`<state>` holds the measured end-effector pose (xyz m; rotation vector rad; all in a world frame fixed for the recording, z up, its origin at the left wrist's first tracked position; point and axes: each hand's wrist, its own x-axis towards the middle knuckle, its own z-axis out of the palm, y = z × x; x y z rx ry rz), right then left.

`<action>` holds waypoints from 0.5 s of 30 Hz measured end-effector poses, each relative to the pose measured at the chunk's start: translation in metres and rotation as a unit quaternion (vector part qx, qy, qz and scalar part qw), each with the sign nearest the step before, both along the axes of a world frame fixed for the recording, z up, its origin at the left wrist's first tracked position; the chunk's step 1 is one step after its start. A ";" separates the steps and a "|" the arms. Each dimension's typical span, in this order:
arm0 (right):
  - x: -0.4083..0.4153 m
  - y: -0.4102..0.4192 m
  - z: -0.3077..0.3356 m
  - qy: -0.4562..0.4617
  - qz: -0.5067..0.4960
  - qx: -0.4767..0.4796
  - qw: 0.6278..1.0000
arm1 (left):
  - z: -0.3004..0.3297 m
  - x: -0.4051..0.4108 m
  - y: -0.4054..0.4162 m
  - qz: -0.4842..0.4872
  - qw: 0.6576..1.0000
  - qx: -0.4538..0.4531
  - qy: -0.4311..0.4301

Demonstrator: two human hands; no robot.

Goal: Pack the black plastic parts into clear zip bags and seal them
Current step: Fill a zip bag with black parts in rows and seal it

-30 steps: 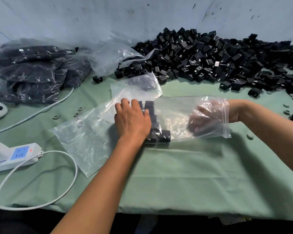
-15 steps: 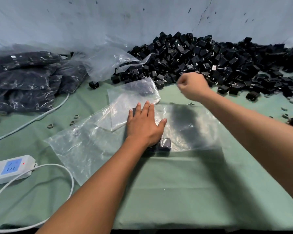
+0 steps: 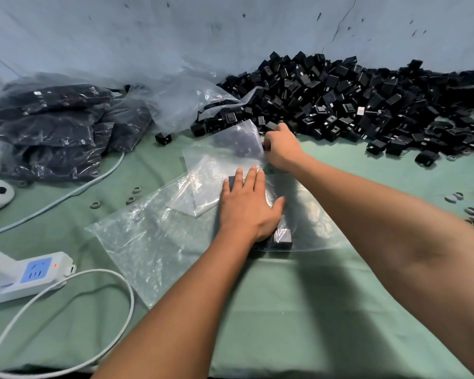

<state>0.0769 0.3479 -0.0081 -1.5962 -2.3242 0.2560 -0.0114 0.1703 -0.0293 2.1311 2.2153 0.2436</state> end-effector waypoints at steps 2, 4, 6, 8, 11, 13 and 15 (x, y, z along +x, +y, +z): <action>0.003 -0.006 0.000 -0.008 -0.033 0.021 0.999 | 0.001 0.000 0.000 -0.002 1.000 -0.001 0.000; 0.009 -0.011 -0.002 -0.019 -0.067 0.030 0.997 | 0.001 0.000 0.000 -0.003 1.000 -0.001 0.000; 0.017 -0.013 -0.008 -0.012 -0.104 0.059 0.993 | 0.002 0.000 -0.001 -0.007 1.000 -0.001 -0.001; 0.020 -0.014 -0.011 0.013 -0.115 0.109 0.987 | 0.002 0.000 -0.002 -0.008 1.000 -0.002 0.002; 0.020 -0.009 -0.013 0.022 -0.025 0.069 0.997 | 0.003 -0.001 -0.002 -0.010 1.000 -0.007 0.006; 0.019 -0.008 -0.009 -0.024 0.048 0.030 0.998 | 0.004 0.000 -0.002 -0.009 1.000 -0.009 0.007; 0.020 -0.009 -0.008 -0.021 0.051 0.037 0.998 | 0.003 0.000 -0.002 -0.009 1.000 -0.010 0.007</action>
